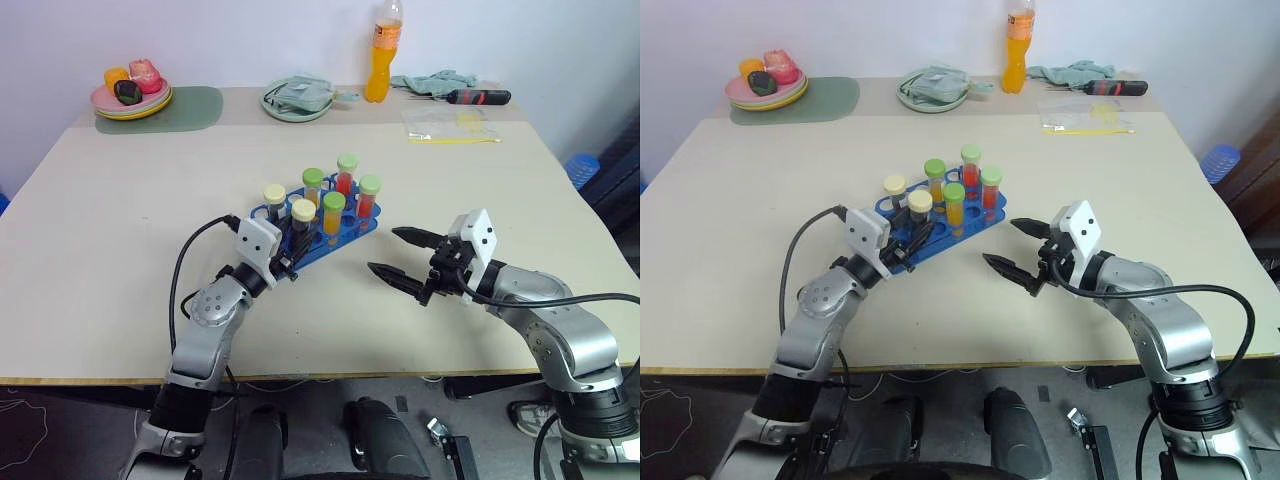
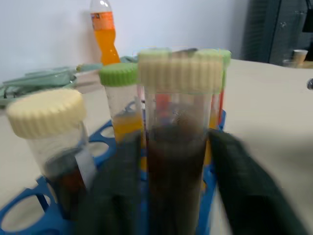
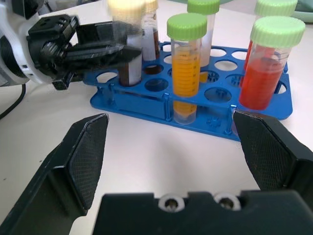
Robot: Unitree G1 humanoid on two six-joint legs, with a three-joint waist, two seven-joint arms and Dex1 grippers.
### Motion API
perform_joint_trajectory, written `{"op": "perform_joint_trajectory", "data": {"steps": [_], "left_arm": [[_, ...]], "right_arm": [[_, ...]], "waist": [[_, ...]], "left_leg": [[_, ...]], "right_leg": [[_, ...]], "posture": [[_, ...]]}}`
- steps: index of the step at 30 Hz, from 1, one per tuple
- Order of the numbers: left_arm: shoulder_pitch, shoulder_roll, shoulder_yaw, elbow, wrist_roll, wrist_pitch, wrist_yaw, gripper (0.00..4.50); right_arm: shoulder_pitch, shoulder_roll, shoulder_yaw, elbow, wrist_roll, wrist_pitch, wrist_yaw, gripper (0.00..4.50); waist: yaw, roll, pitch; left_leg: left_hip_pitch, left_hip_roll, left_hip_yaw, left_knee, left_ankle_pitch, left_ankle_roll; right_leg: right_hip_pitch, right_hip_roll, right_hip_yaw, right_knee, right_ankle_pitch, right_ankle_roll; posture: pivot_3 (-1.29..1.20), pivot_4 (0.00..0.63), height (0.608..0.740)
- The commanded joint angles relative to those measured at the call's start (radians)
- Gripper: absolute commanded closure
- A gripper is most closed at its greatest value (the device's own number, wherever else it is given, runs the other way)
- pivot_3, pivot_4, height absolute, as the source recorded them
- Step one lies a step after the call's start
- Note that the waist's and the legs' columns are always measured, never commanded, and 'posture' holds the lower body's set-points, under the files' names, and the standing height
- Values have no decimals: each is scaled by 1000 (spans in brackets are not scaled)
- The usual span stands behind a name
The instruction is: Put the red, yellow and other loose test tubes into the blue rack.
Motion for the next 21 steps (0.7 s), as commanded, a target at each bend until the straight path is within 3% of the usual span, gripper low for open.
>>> {"op": "perform_joint_trajectory", "data": {"steps": [1, 5, 9, 12, 21], "left_arm": [[7, 13, 62, -98, -52, 46, 9, 277], [77, 116, 183, -245, -182, 183, -39, 277], [208, 283, 326, -384, -324, 327, -124, 277], [336, 405, 440, -400, -353, 354, -211, 277], [459, 485, 527, -318, -289, 313, -266, 277]], "right_arm": [[-8, -20, -35, -39, 25, 1, 12, 0], [-3, -91, -108, -11, 48, 7, 61, 0], [17, -172, -188, 59, 54, -4, 117, 0], [38, -215, -235, 98, 46, -11, 138, 0], [86, -240, -238, 110, 32, -29, 172, 0]], "waist": [[0, 0, 0], [-3, 0, 0], [-4, 0, 0], [-3, 0, 0], [-3, 1, 1]], "left_leg": [[0, 0, 0, 0, 0, 0], [0, 0, 0, -1, 0, 0], [0, 1, 0, -1, 0, 0], [0, 1, 1, -1, 0, 0], [0, 1, 2, -3, 0, 1]], "right_leg": [[0, 0, 0, 0, 0, 0], [0, 0, 0, 0, 0, 0], [0, 0, 0, -1, 0, 0], [0, 0, 0, -1, 0, -1], [0, 0, 0, -4, -2, -4]], "posture": [[0, 150, 740], [0, 150, 740], [0, 150, 740], [0, 150, 740], [0, 150, 740]]}}
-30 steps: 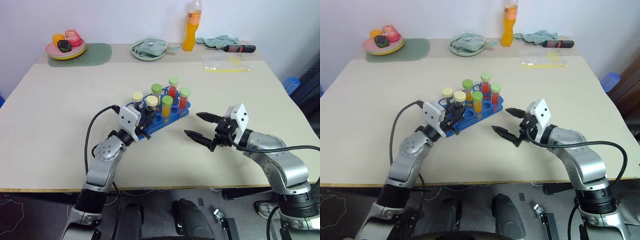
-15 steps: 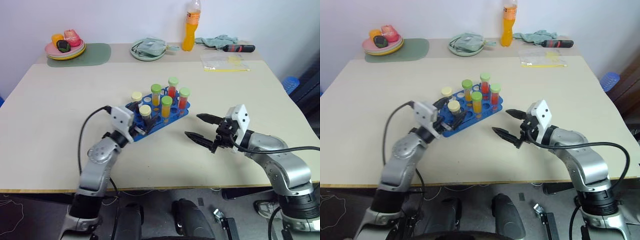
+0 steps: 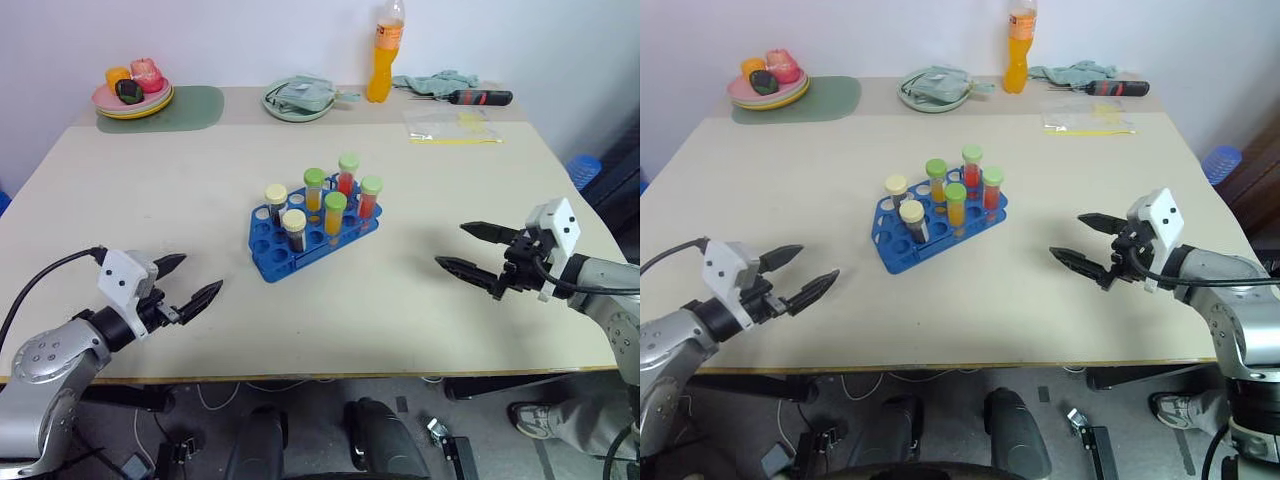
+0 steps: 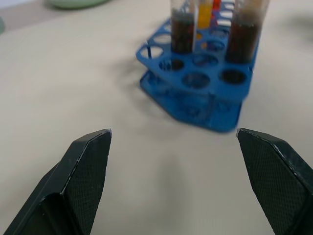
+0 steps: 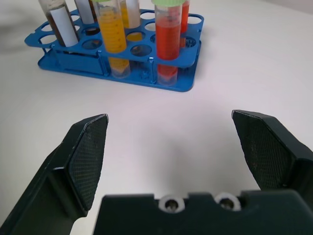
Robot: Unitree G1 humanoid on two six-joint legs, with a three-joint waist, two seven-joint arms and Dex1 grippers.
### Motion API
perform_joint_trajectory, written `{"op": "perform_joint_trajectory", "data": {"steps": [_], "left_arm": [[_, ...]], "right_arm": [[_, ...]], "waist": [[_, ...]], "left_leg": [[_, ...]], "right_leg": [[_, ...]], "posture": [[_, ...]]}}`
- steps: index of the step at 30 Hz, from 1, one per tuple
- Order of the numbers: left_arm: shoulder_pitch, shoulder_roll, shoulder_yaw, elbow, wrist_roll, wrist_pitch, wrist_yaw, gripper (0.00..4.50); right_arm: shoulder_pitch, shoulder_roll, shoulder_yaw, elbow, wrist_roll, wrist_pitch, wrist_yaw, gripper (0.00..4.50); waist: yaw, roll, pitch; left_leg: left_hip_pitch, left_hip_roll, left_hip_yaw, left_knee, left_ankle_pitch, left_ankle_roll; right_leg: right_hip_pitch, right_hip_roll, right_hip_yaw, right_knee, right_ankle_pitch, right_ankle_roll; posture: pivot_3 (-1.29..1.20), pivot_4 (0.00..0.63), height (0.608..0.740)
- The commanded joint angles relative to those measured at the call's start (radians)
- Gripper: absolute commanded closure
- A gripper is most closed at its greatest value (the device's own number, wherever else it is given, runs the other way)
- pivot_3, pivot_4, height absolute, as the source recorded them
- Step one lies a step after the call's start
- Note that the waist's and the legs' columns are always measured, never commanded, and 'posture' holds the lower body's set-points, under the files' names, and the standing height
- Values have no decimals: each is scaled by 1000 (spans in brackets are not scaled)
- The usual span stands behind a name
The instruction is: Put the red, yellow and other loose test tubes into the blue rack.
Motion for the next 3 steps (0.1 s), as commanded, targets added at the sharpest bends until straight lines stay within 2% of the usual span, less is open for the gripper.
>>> {"op": "perform_joint_trajectory", "data": {"steps": [1, 3], "left_arm": [[23, 11, 39, 4, 28, -34, -6, 277], [29, 4, 38, -3, 30, -32, 0, 277]], "right_arm": [[14, -11, -20, -28, 3, -16, 9, 0], [15, -13, -24, -24, 7, -16, 17, 0]], "waist": [[-2, 0, 0], [-2, 0, 0]], "left_leg": [[0, 0, 0, -1, 0, 0], [0, 0, 0, -1, 0, 0]], "right_leg": [[0, 0, 0, 0, 0, 0], [0, 0, 0, -1, 0, 0]], "posture": [[0, 150, 740], [0, 150, 740]]}}
